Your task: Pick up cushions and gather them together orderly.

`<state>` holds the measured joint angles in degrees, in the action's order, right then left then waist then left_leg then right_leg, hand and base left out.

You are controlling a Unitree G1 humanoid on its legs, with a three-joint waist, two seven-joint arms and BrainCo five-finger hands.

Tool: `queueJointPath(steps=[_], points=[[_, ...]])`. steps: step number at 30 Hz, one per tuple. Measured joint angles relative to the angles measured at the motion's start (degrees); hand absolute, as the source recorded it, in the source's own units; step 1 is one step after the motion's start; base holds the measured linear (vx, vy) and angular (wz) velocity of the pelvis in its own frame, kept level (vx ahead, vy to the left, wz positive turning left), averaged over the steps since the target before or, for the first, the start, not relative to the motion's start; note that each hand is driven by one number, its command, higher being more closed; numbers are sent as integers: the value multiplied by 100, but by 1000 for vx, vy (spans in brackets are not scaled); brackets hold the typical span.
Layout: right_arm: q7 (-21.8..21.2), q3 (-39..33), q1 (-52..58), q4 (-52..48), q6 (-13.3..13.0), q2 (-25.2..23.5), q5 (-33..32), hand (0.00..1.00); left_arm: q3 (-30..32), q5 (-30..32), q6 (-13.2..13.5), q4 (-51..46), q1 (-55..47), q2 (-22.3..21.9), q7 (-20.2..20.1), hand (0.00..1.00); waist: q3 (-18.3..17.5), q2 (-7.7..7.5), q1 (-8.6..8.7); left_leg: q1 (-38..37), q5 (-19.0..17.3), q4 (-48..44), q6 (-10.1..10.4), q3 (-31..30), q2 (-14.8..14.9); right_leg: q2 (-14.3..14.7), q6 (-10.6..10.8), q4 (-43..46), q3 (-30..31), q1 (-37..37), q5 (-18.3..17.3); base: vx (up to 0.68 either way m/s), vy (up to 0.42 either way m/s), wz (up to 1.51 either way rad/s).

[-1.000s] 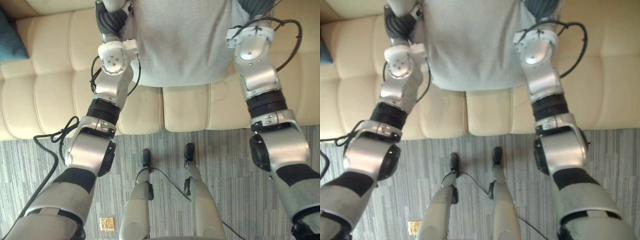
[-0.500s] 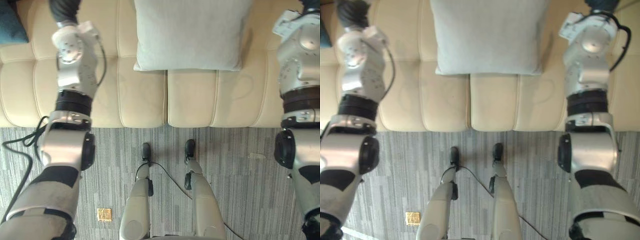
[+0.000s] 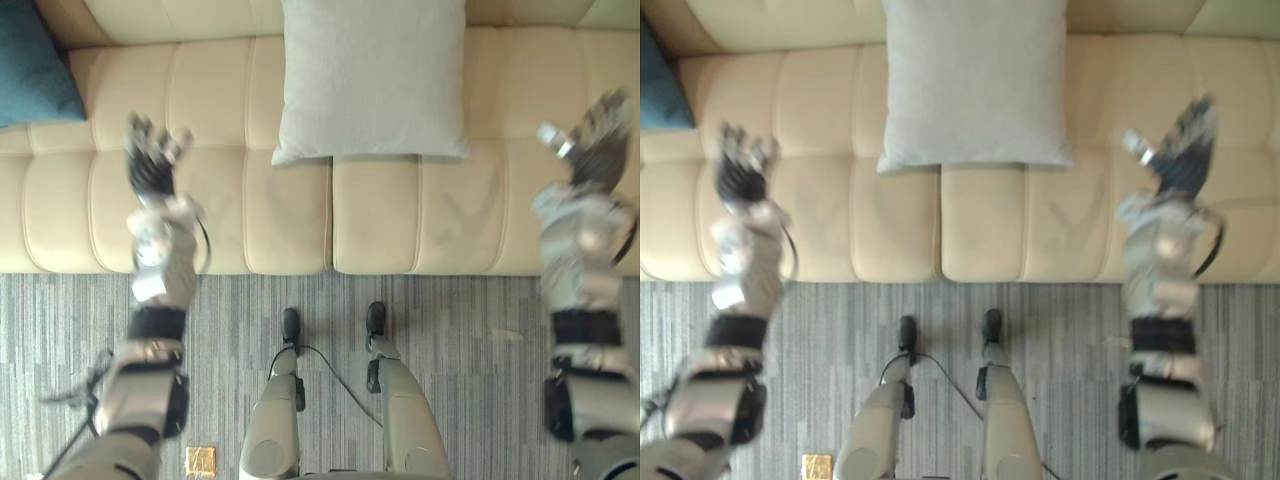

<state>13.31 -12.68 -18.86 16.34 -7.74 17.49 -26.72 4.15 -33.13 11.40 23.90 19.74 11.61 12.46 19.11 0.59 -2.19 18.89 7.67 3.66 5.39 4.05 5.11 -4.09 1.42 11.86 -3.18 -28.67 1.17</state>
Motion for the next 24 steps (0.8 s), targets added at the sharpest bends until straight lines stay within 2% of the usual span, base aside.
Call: queueJointPath(steps=[2, 4, 5, 9, 12, 14, 17, 22, 24], points=[[-190, 44, 862, 71, 1, -776, 218, 0, -148, 394, -114, 124, -876, -481, -222, 0, -43, -34, -38, -204, -72, -33, -9, 7, -13, -3, 54, 44, 3, 197, -117, 15, -9, 0], [-344, 107, 1358, 267, 1, -1133, 280, 0, -144, 706, -208, 493, -1239, -705, -377, 0, -100, -55, -77, -374, -163, -90, -43, 3, -25, -21, 58, 84, -6, 376, -190, 17, -1, 2], [-432, 117, 1628, 557, 13, -1311, 485, 0, -94, 905, -299, 822, -1442, -810, -439, 0, -268, -68, -84, -463, -188, -94, -63, -5, -34, -35, 71, 82, -30, 475, -229, 52, 7, 6], [-621, 158, 2298, 1437, 70, -1556, 822, 0, 131, 1365, -513, 1792, -1881, -1032, -580, 0, -813, -90, -75, -830, -362, -166, -60, -120, -75, -109, 126, 82, -152, 940, -397, 77, 25, 15], [-734, 135, 2539, 2214, 181, -1719, 912, 0, 257, 1889, -640, 2417, -2127, -1041, -659, 0, -1189, -203, -70, -1131, -575, -292, -95, -96, -81, -128, 156, 38, -139, 1288, -491, 64, 39, -2], [-806, 111, 2540, 2588, 228, -1779, 1013, 0, 381, 2196, -724, 2693, -2154, -1062, -664, 0, -1276, -253, -86, -1319, -624, -287, -84, 25, -64, -113, 163, -17, -65, 1440, -483, 39, 23, -27], [-866, 25, 2559, 2928, 330, -1774, 1114, 0, 392, 2433, -796, 2990, -2228, -1092, -692, 0, -1415, -232, -93, -1551, -697, -304, -59, 241, -49, -93, 191, -122, 112, 1619, -434, 17, 29, -39], [-863, -60, 2556, 3210, 439, -1760, 1237, 0, 397, 2473, -800, 3076, -2236, -1143, -743, 0, -1446, -243, -92, -1690, -928, -640, -81, 430, -25, -80, 207, -173, 264, 1846, -342, 23, 33, -22], [-866, 10, 2537, 3208, 442, -1767, 1323, 0, 408, 2533, -801, 3063, -2226, -1151, -742, 0, -1466, -246, -95, -1589, -1095, -955, -126, 452, 11, -94, 364, -12, 358, 1860, -395, -33, 32, -6]])
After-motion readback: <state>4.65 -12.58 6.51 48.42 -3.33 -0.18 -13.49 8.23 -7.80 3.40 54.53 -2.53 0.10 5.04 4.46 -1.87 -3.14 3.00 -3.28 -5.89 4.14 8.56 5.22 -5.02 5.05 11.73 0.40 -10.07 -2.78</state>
